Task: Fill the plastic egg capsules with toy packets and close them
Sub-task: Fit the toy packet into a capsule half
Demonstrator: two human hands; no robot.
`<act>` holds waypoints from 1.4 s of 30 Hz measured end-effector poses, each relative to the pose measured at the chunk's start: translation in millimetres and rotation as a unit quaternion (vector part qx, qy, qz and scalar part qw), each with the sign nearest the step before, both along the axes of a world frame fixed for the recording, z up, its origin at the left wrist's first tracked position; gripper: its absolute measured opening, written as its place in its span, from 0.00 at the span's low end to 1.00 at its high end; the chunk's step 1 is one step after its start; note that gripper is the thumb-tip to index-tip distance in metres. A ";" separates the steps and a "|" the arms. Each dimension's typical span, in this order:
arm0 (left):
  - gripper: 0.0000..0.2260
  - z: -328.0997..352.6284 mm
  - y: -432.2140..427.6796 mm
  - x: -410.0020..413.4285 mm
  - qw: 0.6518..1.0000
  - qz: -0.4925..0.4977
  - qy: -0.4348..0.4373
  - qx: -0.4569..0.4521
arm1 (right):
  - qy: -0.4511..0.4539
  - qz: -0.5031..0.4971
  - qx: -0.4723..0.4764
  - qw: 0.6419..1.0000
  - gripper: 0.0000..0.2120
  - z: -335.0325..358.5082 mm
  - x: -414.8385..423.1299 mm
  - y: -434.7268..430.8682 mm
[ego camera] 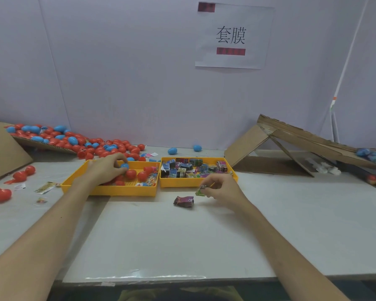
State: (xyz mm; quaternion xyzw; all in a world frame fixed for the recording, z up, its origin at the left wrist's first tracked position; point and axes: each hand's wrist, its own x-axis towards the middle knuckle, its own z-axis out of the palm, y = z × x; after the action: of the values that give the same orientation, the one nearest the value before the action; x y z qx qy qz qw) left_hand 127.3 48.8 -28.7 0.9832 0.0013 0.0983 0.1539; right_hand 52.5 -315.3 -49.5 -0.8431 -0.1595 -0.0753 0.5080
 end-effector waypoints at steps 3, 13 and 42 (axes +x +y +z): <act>0.15 2.0 -14.3 -1.2 0.997 -0.018 -0.079 -0.014 | -0.004 -0.008 0.002 1.000 0.09 -0.2 0.7 0.1; 0.14 22.6 -95.5 -41.8 0.872 -0.198 -0.151 -0.422 | -0.005 0.013 0.077 0.997 0.04 0.2 8.7 6.5; 0.12 7.3 -132.3 -67.0 0.660 -0.193 -0.006 -0.726 | 0.085 0.011 0.295 0.952 0.08 8.4 24.5 40.1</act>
State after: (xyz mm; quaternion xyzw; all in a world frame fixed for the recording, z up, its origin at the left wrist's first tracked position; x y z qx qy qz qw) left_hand 60.3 -83.5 -21.3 0.5368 -0.1187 0.0402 0.8343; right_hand 77.0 -275.2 -41.1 -0.6571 -0.0955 -0.0419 0.7465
